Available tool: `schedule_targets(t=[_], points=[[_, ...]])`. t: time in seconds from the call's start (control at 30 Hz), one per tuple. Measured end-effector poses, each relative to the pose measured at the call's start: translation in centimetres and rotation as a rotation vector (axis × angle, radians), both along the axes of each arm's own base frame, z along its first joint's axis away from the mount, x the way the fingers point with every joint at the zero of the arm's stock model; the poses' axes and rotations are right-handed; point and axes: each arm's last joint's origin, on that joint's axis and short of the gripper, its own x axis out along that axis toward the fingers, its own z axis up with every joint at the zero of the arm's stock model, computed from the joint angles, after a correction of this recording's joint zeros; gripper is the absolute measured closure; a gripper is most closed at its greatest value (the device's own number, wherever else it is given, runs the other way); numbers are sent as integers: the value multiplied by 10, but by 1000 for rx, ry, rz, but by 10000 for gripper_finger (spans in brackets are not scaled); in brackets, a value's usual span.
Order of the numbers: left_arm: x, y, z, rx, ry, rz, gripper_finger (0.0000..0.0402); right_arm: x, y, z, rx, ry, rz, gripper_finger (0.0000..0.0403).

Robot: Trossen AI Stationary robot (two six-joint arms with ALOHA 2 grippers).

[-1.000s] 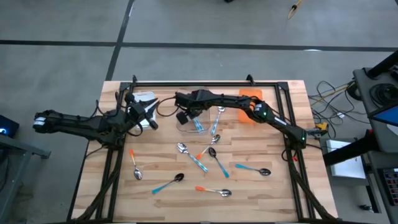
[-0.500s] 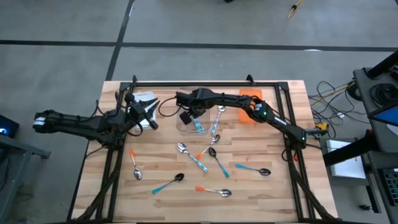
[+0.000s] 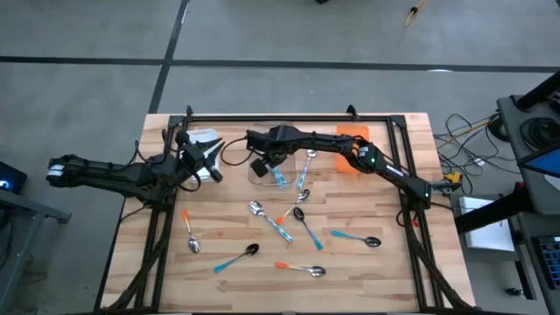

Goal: Sort silverware by color (type)
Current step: Adjust the transparent bin

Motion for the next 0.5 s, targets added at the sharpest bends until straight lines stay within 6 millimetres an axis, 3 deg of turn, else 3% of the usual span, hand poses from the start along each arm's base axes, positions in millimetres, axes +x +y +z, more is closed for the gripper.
schedule_targets(t=[0.2,0.37,0.5], points=[[0,0,0,0,1,0,361,-2,3,5,2,7,39,393],[0,0,0,0,2,0,361,-8,8,37,-142,-16,41,394],[0,0,0,0,5,0,361,-8,29,56,-283,-8,128,394]])
